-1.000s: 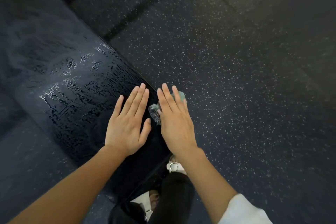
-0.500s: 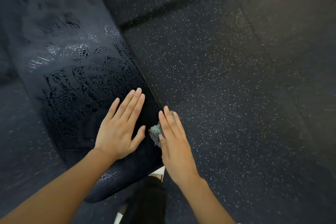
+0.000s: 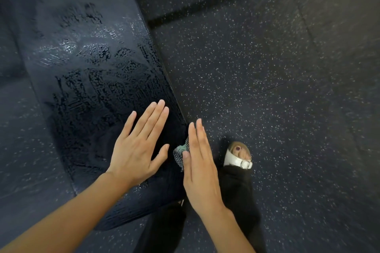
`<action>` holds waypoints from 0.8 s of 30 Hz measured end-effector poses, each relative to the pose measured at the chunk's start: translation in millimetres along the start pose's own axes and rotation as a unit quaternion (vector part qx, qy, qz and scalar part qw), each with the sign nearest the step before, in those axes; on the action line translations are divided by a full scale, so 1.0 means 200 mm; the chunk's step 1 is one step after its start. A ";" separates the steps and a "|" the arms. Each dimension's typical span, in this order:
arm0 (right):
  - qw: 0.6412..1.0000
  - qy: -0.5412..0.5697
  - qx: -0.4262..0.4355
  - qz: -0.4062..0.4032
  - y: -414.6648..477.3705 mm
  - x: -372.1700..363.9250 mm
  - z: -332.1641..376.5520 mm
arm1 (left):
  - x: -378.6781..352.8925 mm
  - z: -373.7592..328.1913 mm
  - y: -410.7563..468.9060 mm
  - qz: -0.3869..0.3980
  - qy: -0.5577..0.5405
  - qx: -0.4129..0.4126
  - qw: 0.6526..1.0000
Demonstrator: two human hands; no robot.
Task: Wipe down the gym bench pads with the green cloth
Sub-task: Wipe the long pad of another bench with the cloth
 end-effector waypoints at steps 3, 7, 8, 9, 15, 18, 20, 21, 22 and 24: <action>0.999 0.039 0.017 0.027 0.13 0.02 0.02 | 0.01 0.00 0.01 0.001 -0.007 0.027 1.000; 0.995 0.061 0.035 0.066 0.34 0.02 0.08 | 0.01 -0.01 0.05 -0.009 -0.011 0.085 0.996; 0.994 0.075 0.033 0.077 0.37 0.02 0.10 | 0.01 -0.01 0.07 -0.011 -0.012 0.099 0.995; 0.991 0.095 0.025 0.089 0.40 0.02 0.11 | 0.02 0.00 0.09 -0.013 -0.015 0.115 0.993; 0.974 0.193 0.017 0.119 0.32 0.05 0.05 | 0.05 0.06 0.27 -0.029 -0.028 0.195 0.980; 0.974 0.179 0.043 0.130 0.24 0.07 0.02 | 0.06 0.08 0.31 -0.029 -0.028 0.196 0.980; 0.979 0.140 0.057 0.134 0.21 0.07 0.01 | 0.07 0.10 0.33 -0.030 -0.031 0.197 0.980; 0.981 0.125 0.061 0.136 0.21 0.07 0.01 | 0.08 0.12 0.35 -0.030 -0.032 0.199 0.979; 0.981 0.122 0.060 0.137 0.21 0.07 0.02 | 0.09 0.15 0.37 -0.032 -0.034 0.204 0.978; 0.977 0.144 0.051 0.148 0.25 0.06 0.02 | 0.10 0.22 0.43 -0.035 -0.037 0.217 0.975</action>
Point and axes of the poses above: each hand's wrist, its own y-axis towards the middle knuckle, its own x-axis out of the back of the hand, z = x × y, the point moved 6 cm from there along y, towards the middle knuckle, and after that the axes turned 4 degrees about y, right-handed, at the moved point
